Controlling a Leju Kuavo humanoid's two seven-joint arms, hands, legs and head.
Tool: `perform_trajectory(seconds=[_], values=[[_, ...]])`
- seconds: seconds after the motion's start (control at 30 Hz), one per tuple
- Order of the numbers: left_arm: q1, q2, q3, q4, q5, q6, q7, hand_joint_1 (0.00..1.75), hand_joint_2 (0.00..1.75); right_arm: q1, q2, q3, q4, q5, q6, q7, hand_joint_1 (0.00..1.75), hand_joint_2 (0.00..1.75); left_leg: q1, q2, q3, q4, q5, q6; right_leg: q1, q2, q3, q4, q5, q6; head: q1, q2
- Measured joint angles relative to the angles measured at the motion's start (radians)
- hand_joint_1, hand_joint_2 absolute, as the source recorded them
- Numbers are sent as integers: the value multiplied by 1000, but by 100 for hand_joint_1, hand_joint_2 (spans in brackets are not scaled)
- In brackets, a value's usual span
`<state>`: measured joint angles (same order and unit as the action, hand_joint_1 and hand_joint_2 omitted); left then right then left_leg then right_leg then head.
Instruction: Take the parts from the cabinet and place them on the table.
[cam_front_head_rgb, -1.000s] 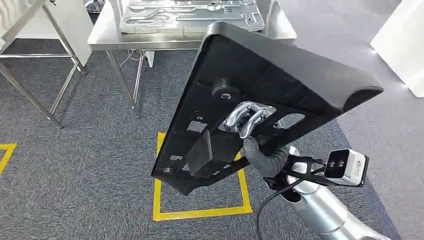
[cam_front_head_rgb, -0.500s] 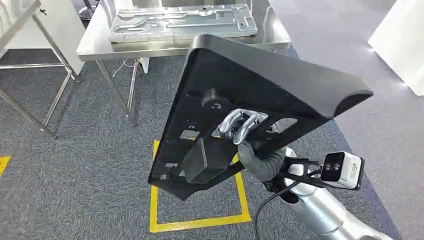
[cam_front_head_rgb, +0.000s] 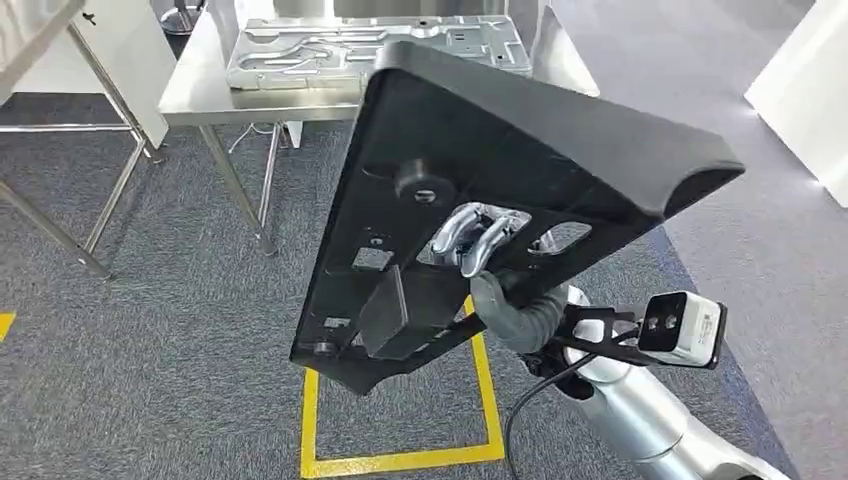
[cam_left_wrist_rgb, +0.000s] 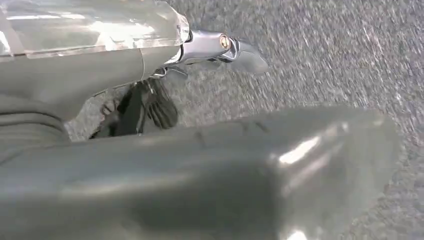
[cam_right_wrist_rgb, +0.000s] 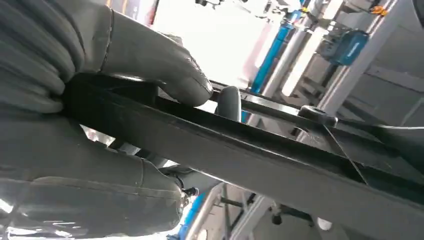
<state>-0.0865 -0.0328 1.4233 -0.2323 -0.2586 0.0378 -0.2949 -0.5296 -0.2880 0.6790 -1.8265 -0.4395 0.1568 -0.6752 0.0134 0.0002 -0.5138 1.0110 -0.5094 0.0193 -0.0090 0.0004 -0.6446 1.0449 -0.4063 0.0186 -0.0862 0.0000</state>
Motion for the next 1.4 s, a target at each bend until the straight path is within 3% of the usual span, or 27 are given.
perform_trajectory(seconds=[0.03, 0.07, 0.13, 0.17, 0.23, 0.3, 0.33, 0.37, 0.43, 0.47, 0.5, 0.53, 0.63, 0.7, 0.73, 0.83, 0.87, 0.9, 1.0, 1.07, 1.1, 1.17, 1.2, 1.23, 1.33, 1.37, 1.4], values=[[-1, 0, 0, 0, 0, 0, 0, 0, 0, -4, 2, 0, 0, 0, -1, 2, 175, 175, -3, 0, -4, 0, -4, -7, 8, -3, -2, -26, -34, -4, 0, 0], [-3, 0, 0, 0, 0, -1, 0, 0, 0, -4, 7, 1, 0, 0, -3, 2, 175, 175, -2, 2, -3, -7, -8, -15, 9, -1, 1, -20, -12, -12, -1, 0], [-3, 0, 0, 0, 0, -2, 0, 0, 0, -5, 12, 0, 0, 2, -6, 3, 175, 175, -4, 3, 14, -2, -4, -28, 6, 4, 14, -31, -19, -22, 0, 0], [-4, 1, 0, 0, 0, -2, 0, 0, 0, -6, 15, 0, -1, 3, -9, 3, 175, 175, 0, 4, 4, 18, -9, -30, 1, 4, 31, -41, -18, -28, 0, 0], [-5, 0, 0, 0, 0, -2, -1, 0, 0, -14, 22, 0, -1, 3, -10, 4, 175, 175, 1, 2, -59, 136, -26, -37, 3, 3, 46, -43, -28, -39, -1, 0], [-5, 1, 0, 0, -2, -4, -1, 0, 0, -14, 26, 0, 0, 5, -10, 5, 175, 175, 1, 2, -162, 288, -100, -38, 7, 4, 57, -43, -42, -44, 0, 0], [-3, 1, 0, 0, -1, -4, -1, 0, 0, -14, 26, 0, 2, 5, -10, 6, 175, 175, 0, 2, -196, 327, -114, -41, 9, 5, 64, -43, -48, -44, 0, 0], [-1, 1, 0, 0, -1, -4, -1, 0, 0, -15, 26, 0, 4, 4, -10, 10, 175, 175, 0, 3, -207, 322, -98, -39, 10, 6, 74, -43, -55, -44, -1, 0], [0, 1, 0, 0, -1, -6, 0, 0, 0, -17, 26, 0, 6, 0, -10, 13, 175, 175, 0, 3, -172, 196, 1, -35, 12, 9, 98, -43, -72, -43, 0, 0], [0, 2, 0, 0, 0, -8, 0, 0, 0, -19, 26, 0, 6, -1, -10, 14, 175, 175, -1, 3, -139, 102, 64, -28, 13, 9, 112, -43, -81, -40, -1, 0], [1, 3, 0, 0, 0, -10, 0, 0, 0, -21, 26, 0, 6, -2, -10, 14, 175, 175, -3, 3, -118, 32, 105, -20, 12, 9, 117, -44, -89, -37, 0, 0], [0, 6, 0, 0, 0, -11, 1, 0, 0, -23, 26, 0, 7, -3, -10, 15, 175, 175, -11, 3, -115, 16, 65, -19, 16, 10, 121, -41, -94, -30, 0, 0], [1, 7, -1, 0, -2, -17, 2, 0, 0, -22, 27, -1, 6, -5, -13, 17, 175, 175, -11, 2, -105, 11, 74, 3, 17, 10, 124, -36, -97, -13, 0, 0], [2, 7, -1, 0, 2, -17, 3, 0, 0, -23, 27, -1, 5, -5, -13, 17, 175, 175, -4, 1, -79, -2, 71, 12, 11, 7, 119, -3, -107, 1, 0, 0], [0, 7, -1, 0, -1, -16, 3, 0, 0, -28, 27, -1, 5, -4, -13, 17, 175, 175, -4, 1, -74, -4, 67, 18, 10, 6, 85, 53, -123, 5, 0, 0], [0, 7, -1, 0, -1, -15, 3, 0, 0, -28, 27, -1, 6, -5, -16, 24, 175, 175, -4, 1, -63, -3, 51, 20, 1, 5, -53, 249, -202, 16, 0, 0], [1, 7, -1, 0, -1, -15, 3, 0, 0, -29, 27, -2, 7, -8, -19, 29, 175, 175, -3, 0, -53, -3, 44, 19, -1, 5, -76, 260, -197, 19, 0, 0], [1, 7, -1, 0, -1, -15, 3, 0, 0, -29, 27, -3, 7, -10, -22, 32, 175, 175, -3, -1, -42, -3, 35, 17, -4, 5, -74, 229, -165, 19, 0, 0], [1, 7, -1, 0, 0, -15, 3, 0, 0, -31, 23, -9, 7, -19, -31, 32, 175, 175, -3, -2, -6, -6, 6, 8, -3, 1, -1, -5, 12, 8, 0, 0], [-1, 6, -1, 0, 0, -15, 3, 0, 0, -32, 16, -13, 7, -26, -33, 32, 175, 175, -5, -1, -1, -4, -5, -6, 9, -1, 1, -21, -25, -4, -1, 0], [-1, 6, -2, 0, 0, -15, 2, 0, 0, -32, 16, -13, 6, -29, -33, 32, 175, 175, -4, -1, 3, -8, -11, -14, 11, 0, 2, -22, -9, -10, 0, 0], [-1, 6, -2, 0, 0, -15, 1, 0, 0, -32, 10, -17, 6, -31, -33, 30, 175, 175, -5, 0, 21, 1, -6, -25, 8, 4, 23, -32, -18, -23, -1, 0], [-1, 7, -2, 0, 0, -15, 1, 0, 0, -32, 9, -18, 6, -31, -33, 29, 175, 175, -2, 0, 14, 17, -14, -27, 3, 4, 38, -42, -20, -27, 0, 0], [-1, 5, -2, 0, 0, -15, 0, 0, 0, -34, 8, -18, 6, -32, -33, 29, 175, 175, -2, -1, -10, 73, -29, -29, 3, 4, 48, -43, -25, -35, -1, 0], [-1, 6, -2, 0, -2, -15, 0, 0, 0, -32, 8, -18, 6, -32, -32, 27, 175, 175, 0, -1, -148, 283, -115, -35, 7, 5, 62, -43, -43, -42, -1, 0], [1, 6, -2, 0, -2, -14, 0, 0, 0, -31, 8, -18, 6, -32, -32, 27, 175, 175, 0, -1, -178, 311, -119, -36, 8, 6, 70, -43, -51, -42, -1, 0], [4, 6, -2, 0, -2, -14, -1, 0, 0, -29, 7, -17, 6, -33, -32, 26, 175, 175, 0, -1, -184, 292, -94, -37, 9, 9, 81, -43, -59, -42, -1, 0]])
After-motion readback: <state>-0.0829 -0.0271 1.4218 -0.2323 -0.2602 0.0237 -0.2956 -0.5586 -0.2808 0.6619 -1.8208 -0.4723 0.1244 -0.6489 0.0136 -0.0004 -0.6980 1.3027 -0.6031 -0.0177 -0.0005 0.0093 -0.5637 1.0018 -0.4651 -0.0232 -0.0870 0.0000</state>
